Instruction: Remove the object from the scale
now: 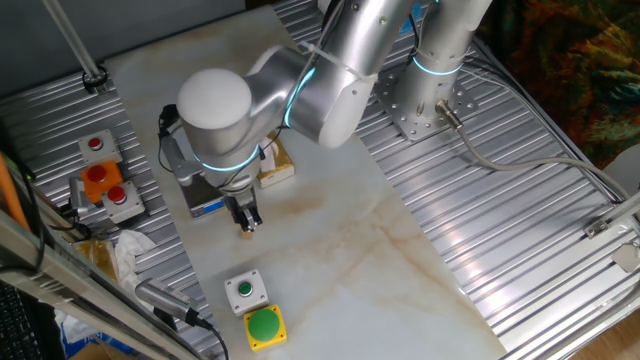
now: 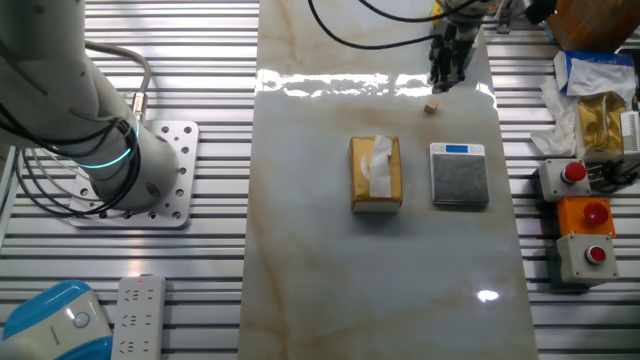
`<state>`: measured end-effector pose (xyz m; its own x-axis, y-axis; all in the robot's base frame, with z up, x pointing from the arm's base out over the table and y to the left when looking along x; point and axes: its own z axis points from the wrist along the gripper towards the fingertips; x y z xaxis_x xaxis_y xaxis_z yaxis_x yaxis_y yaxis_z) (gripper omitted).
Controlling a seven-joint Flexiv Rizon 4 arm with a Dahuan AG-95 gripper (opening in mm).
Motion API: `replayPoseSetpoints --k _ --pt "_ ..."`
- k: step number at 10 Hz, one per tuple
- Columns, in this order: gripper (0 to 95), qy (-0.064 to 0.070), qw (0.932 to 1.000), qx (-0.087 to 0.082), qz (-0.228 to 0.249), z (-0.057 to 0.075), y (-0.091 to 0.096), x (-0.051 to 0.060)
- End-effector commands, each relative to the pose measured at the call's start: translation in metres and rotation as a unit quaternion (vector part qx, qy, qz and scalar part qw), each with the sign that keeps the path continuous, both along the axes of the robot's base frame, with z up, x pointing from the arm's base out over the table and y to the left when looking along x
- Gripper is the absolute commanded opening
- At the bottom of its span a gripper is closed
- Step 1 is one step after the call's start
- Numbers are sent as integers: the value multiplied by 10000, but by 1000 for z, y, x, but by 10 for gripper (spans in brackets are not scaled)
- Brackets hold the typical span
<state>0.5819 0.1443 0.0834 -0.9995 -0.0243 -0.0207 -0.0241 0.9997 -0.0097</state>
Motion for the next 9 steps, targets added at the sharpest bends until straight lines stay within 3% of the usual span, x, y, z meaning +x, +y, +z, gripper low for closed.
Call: replayPoseSetpoints --k 1,4,5,9 --pt "190 77 9998 24 182 8 -15 4" --pt "190 160 9990 11 406 23 -46 7" --pt "0 166 9991 9 401 25 -50 8" --pt "0 176 9994 -42 302 30 -60 8"
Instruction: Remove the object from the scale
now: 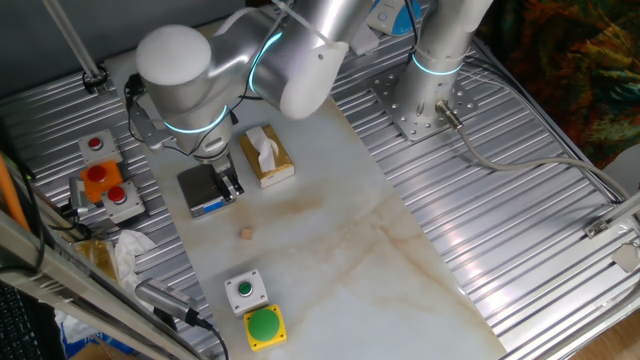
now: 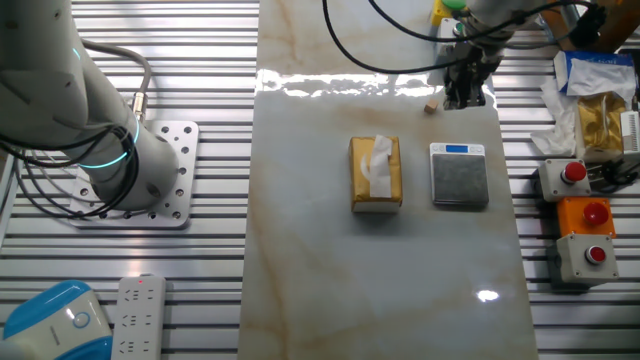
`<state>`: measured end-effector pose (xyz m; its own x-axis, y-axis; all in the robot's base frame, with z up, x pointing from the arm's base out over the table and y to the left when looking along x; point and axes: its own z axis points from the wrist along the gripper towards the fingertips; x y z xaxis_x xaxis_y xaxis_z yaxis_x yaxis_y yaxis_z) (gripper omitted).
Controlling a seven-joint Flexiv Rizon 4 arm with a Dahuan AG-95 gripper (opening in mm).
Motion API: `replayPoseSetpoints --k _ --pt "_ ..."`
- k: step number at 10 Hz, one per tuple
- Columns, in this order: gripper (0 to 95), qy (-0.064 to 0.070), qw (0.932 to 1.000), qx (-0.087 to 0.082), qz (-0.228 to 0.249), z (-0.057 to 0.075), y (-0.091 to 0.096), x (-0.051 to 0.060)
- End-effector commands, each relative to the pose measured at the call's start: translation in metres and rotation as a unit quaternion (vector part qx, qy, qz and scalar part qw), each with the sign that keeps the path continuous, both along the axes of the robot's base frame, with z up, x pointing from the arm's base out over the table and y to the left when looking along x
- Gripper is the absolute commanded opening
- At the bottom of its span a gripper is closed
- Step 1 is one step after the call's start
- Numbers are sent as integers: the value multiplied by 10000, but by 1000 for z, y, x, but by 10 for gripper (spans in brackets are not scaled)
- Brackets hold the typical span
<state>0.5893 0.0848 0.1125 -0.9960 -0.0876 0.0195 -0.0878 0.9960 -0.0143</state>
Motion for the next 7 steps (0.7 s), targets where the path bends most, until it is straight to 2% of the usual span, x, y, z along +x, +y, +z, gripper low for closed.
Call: replayPoseSetpoints --k 1,7 --pt "0 -26 10000 23 -46 0 0 0" --pt "0 68 9999 76 -80 0 -1 0"
